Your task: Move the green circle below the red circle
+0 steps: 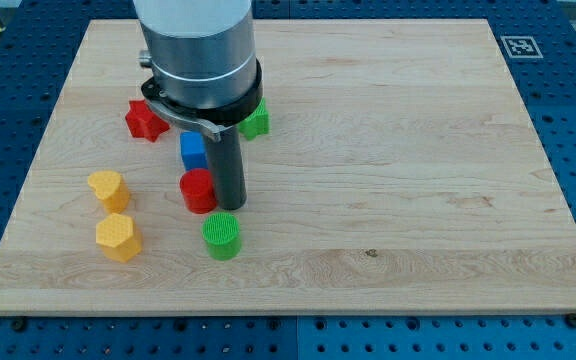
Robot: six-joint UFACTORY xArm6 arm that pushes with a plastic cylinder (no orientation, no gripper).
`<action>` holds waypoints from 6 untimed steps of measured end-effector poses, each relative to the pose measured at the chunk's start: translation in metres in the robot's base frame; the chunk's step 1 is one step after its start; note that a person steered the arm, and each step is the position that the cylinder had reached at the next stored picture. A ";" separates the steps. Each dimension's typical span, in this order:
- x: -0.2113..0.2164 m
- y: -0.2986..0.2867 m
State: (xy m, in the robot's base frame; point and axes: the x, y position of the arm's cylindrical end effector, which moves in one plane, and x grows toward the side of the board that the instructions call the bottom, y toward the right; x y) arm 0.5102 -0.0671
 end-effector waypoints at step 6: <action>0.050 0.009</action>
